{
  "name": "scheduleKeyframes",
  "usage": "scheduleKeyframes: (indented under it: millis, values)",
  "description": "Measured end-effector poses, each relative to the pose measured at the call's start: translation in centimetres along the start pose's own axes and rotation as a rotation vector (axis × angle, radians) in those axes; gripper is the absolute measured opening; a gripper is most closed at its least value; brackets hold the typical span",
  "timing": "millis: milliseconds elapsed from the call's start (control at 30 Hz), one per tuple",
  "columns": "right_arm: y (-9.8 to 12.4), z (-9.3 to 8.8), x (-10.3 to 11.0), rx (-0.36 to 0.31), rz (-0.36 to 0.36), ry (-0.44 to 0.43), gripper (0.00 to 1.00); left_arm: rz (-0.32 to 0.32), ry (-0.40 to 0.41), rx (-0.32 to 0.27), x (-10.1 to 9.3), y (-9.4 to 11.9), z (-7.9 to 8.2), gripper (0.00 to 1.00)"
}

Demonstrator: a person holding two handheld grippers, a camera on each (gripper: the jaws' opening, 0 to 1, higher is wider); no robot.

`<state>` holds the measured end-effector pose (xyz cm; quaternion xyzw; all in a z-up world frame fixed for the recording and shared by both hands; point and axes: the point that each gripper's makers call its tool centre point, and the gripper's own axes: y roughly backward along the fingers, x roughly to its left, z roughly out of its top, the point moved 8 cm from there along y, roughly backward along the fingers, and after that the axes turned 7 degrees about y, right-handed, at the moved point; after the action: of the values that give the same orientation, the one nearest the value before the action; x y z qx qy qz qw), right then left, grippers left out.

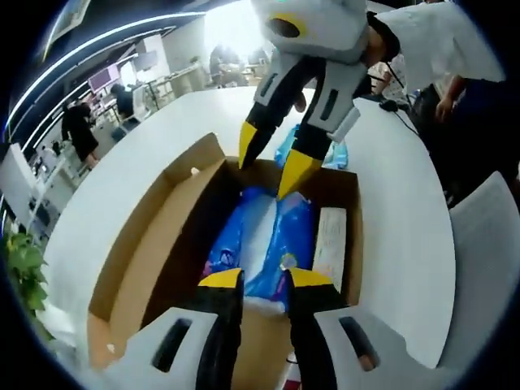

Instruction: Operate the shoe box by opening the lid, removing the specified soft item, and placing it in the target area until the item is outside and the box remains undamaged.

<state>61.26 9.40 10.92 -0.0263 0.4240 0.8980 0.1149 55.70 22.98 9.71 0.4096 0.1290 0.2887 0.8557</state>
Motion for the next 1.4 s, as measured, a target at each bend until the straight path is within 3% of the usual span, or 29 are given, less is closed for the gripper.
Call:
scheduleKeyframes:
  millis: [400, 667, 967, 1033, 1100, 1400]
  values:
    - [-1.1, 0.1, -0.1, 0.037, 0.015, 0.043, 0.25, -0.037, -0.034, 0.030, 0.3, -1.2, 0.1, 0.18]
    - [-1.9, -0.2, 0.1, 0.075, 0.022, 0.097, 0.22, -0.076, -0.087, 0.101, 0.3, -2.4, -0.3, 0.14]
    - [-2.9, -0.2, 0.0, 0.089, 0.016, 0.114, 0.16, -0.102, -0.097, 0.106, 0.1, -3.0, -0.3, 0.06]
    - [-3.1, -0.4, 0.1, 0.105, 0.014, 0.136, 0.12, -0.102, -0.098, 0.106, 0.1, -3.0, -0.3, 0.05]
    - [-3.1, -0.5, -0.1, 0.120, -0.017, 0.183, 0.00, -0.104, -0.101, 0.108, 0.1, -2.9, -0.3, 0.02]
    - [-3.0, -0.4, -0.3, 0.117, -0.006, 0.164, 0.00, -0.113, -0.088, 0.088, 0.1, -2.5, -0.3, 0.00]
